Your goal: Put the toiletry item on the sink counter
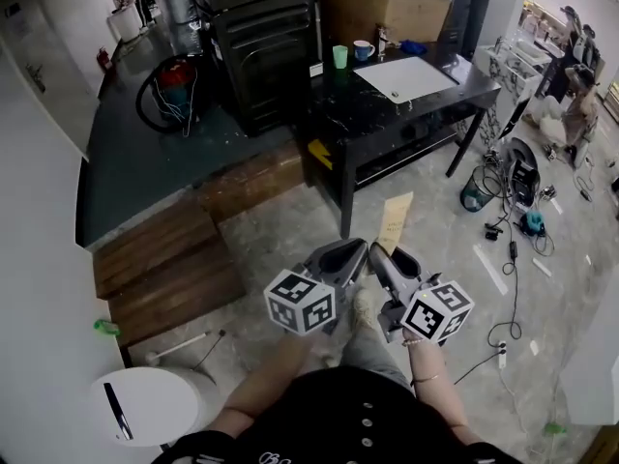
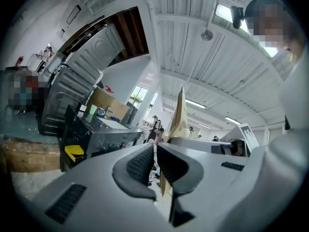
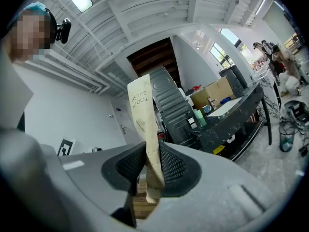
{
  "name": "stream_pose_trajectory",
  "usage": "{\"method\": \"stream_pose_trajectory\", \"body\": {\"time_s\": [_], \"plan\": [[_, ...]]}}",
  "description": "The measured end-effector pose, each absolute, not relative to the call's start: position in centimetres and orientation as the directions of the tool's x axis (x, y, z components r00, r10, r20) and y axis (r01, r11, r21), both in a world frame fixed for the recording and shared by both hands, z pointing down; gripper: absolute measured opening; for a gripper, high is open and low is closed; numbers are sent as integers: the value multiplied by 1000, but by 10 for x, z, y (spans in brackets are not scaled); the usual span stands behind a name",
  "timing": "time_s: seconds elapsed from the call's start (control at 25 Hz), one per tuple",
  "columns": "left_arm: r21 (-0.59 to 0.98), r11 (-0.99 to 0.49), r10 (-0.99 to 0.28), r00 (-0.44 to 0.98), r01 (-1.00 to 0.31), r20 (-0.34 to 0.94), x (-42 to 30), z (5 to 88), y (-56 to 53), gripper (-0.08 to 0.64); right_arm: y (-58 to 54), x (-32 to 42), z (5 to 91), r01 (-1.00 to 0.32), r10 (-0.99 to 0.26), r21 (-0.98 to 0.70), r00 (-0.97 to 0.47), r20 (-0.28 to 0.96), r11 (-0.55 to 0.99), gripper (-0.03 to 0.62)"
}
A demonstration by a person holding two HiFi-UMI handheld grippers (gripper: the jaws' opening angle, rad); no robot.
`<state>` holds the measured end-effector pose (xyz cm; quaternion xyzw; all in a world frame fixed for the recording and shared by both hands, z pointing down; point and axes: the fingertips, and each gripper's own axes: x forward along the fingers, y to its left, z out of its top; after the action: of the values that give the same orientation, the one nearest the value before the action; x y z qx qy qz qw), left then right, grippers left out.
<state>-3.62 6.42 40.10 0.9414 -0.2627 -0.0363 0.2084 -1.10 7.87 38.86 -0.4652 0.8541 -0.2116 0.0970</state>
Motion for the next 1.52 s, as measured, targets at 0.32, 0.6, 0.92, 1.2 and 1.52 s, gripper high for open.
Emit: {"method": "stream_pose_trajectory", "body": {"time_s": [0.32,0.6,0.92,1.2,1.52], "plan": [[368,-776,-537,843,-513,43,-11,402,-21,26,-13,13,386,-736,-810,-428,-586,13,525,80],[352,-770,-556,830,-532,40,28,387,-109,26,-104,54,372,-726,-798,-419,-602,7,544,80],[372,-740,-599,800,-561,15,71,377,-194,26,-186,100,367,-702,-770,-421,-638,15,574,80],[399,-704,-634,773,-587,17,90,381,-241,26,-231,117,376,-692,-748,-420,-662,44,587,80],[471,-668,-641,767,-576,30,95,395,-261,26,-252,129,393,-691,-757,-477,-649,79,543,80]]}}
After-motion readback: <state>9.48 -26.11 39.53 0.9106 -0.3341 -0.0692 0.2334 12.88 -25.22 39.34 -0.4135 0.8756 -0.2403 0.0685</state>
